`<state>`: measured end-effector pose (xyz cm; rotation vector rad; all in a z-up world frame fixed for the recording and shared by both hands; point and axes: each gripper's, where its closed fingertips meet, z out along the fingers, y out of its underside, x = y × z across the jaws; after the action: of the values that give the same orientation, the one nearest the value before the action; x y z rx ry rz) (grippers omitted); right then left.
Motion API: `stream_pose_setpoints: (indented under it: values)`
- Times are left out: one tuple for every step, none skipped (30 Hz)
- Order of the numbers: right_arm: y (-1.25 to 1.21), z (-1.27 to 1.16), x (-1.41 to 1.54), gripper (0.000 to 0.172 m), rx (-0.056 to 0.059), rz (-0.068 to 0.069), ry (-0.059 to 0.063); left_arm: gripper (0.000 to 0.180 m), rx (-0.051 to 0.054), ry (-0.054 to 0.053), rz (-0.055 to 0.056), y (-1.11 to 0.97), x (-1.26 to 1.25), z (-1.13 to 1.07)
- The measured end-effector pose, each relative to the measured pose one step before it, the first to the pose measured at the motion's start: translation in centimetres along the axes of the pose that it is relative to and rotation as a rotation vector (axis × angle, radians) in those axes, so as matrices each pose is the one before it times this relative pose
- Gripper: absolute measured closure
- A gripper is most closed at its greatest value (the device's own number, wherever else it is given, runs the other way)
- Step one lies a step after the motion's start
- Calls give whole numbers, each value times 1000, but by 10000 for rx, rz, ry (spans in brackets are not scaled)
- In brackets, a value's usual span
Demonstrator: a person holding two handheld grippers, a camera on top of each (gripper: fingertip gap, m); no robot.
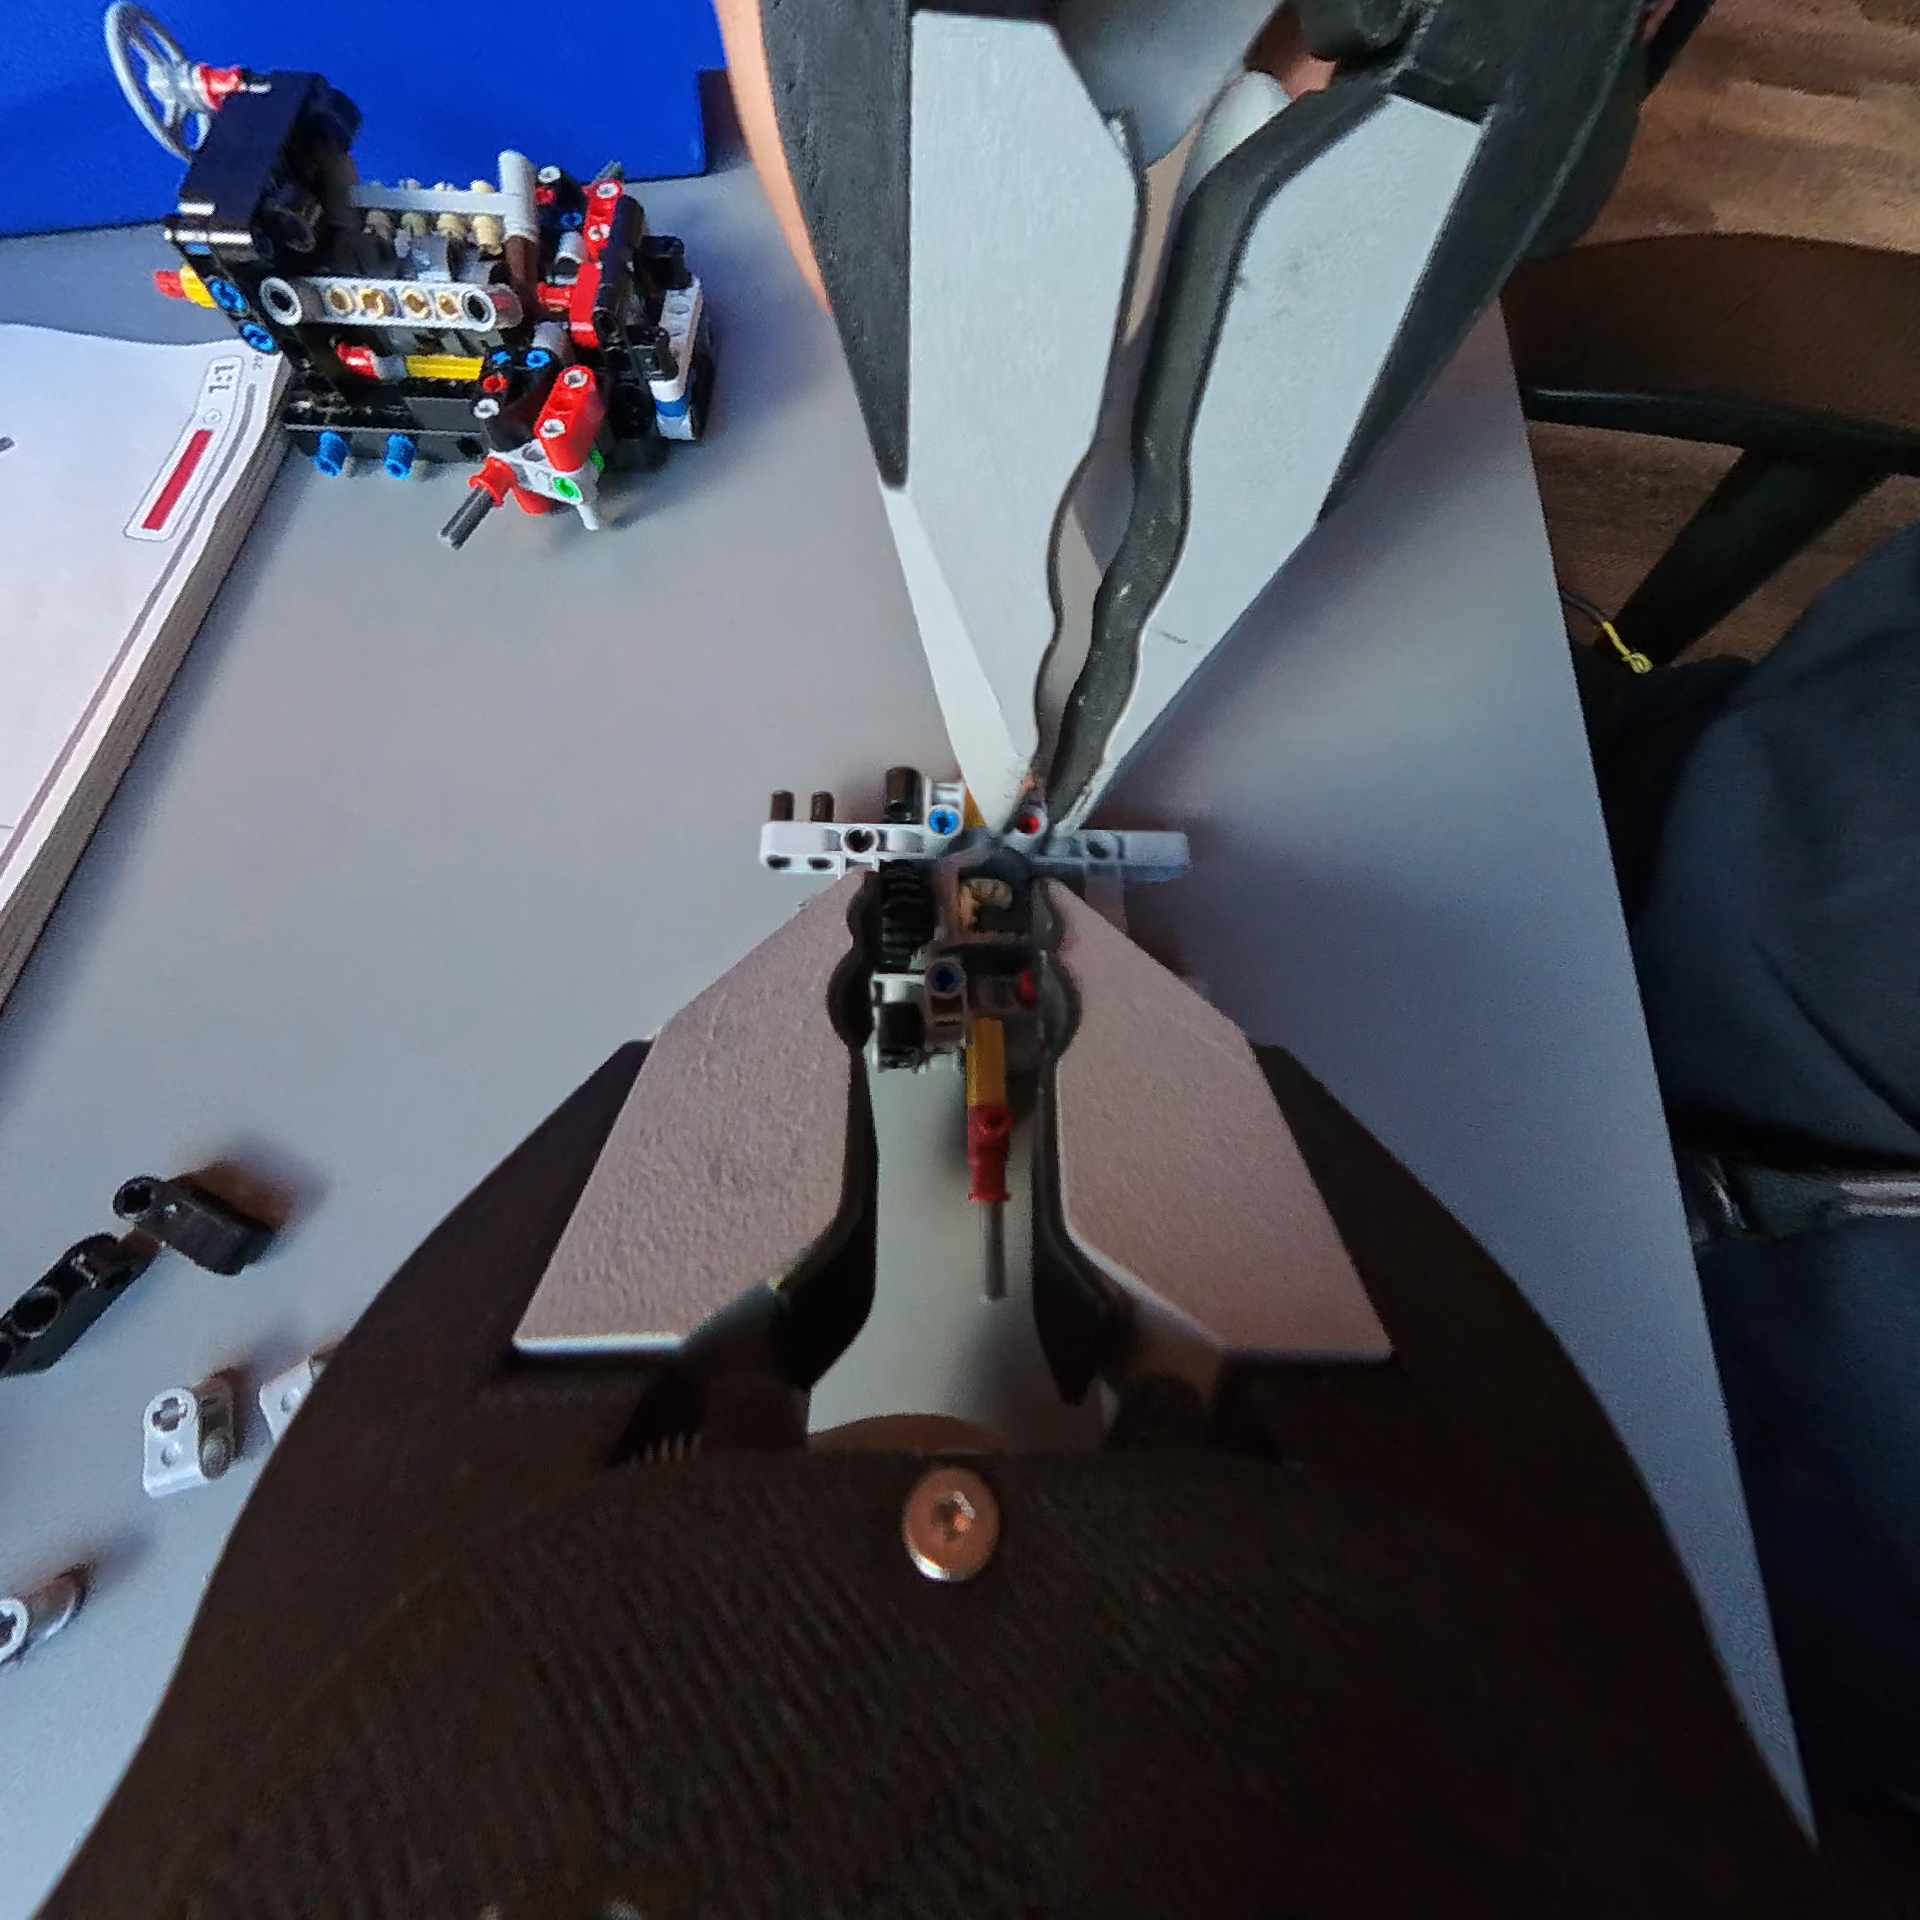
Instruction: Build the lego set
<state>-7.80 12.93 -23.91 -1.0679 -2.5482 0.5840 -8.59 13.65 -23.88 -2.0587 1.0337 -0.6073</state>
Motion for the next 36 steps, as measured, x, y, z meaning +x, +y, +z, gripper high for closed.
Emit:
stream_pose_setpoints:
  values:
    - [-64,48,-104,168,53,-324,5,155,32,14,120,-20,32,20]
    - [-27,22,-10,168,-5,-265,66,156,21,-6,31,2,-62,4]
    - [-8,9,17,168,-48,-98,44,156,22,66,-94,-1,-1,-10]
    - [-18,-10,6,168,-33,126,-22,157,44,79,-129,-10,-20,-3]
    - [-35,-4,4,168,26,303,-83,157,47,73,-95,-6,-1,-8]
    - [-67,-11,-14,168,100,328,-97,157,15,56,-40,14,26,-18]
    - [-25,-32,-14,167,106,216,-32,157,-12,45,2,14,57,-22]
    - [56,-117,77,167,65,81,127,155,-34,61,39,19,111,-42]
    - [-82,-265,200,165,188,35,284,151,-18,27,21,-5,81,-78]
    - [-458,-494,139,162,480,128,246,146,91,-41,-1,-150,-49,-155]
    - [-849,-700,-29,161,753,297,50,144,216,-26,-2,-334,-59,-304]
    - [-995,-794,-118,156,879,396,-77,142,289,-11,-33,-439,-74,-416]
    - [-966,-776,21,151,883,408,-29,141,290,-42,-76,-433,-183,-508]
    - [-774,-677,161,149,799,365,34,139,195,-152,-112,-305,-388,-630]
    - [-468,-531,295,149,624,311,105,138,58,-295,-101,-119,-581,-831]
    - [-154,-410,399,149,431,263,167,137,15,-397,-54,-47,-686,-1065]
    - [22,-310,329,149,319,195,140,137,47,-448,-55,3,-735,-1263]
    - [95,-263,275,149,275,129,123,137,67,-432,-136,100,-706,-1358]
    - [134,-242,353,150,273,79,190,138,30,-383,-221,291,-635,-1347]
    - [165,-215,447,153,296,54,255,139,-47,-346,-303,519,-572,-1236]
    - [189,-202,509,154,338,51,299,138,-108,-297,-340,717,-468,-1065]
    - [238,-164,557,157,374,56,326,140,-121,-335,-344,803,-501,-835]
    - [404,-121,533,160,257,57,301,141,-105,-353,-312,824,-484,-579]
    - [458,-60,296,160,1,24,162,142,-95,-236,-258,803,-301,-279]
    - [281,-48,45,159,-184,-69,40,143,-51,-125,-221,689,-105,-24]
    - [73,-45,163,158,-93,-167,165,146,-11,-136,-184,556,-106,196]
    - [31,6,281,159,40,-158,262,148,-61,-142,-128,503,-107,362]
    - [146,90,172,162,-28,-21,142,151,-161,-156,-60,408,-123,485]
    - [201,141,-21,161,-118,98,-30,153,-208,-173,37,241,-141,525]
    - [108,133,-120,161,-66,95,-90,155,-226,-145,159,82,-78,528]
    - [2,72,-24,161,3,32,3,156,-228,-149,261,-45,-68,502]
    - [-24,20,93,162,12,-21,90,157,-217,-220,294,-106,-202,454]
    - [-12,-10,67,162,1,-34,69,157,-201,-193,243,-114,-238,423]
    - [33,-10,73,162,-16,-3,44,156,-209,-114,142,-27,-179,373]
    - [57,-14,127,162,-23,29,64,156,-162,-108,52,5,-190,307]
    - [47,-24,169,162,-9,45,68,156,-67,-27,43,20,-54,235]
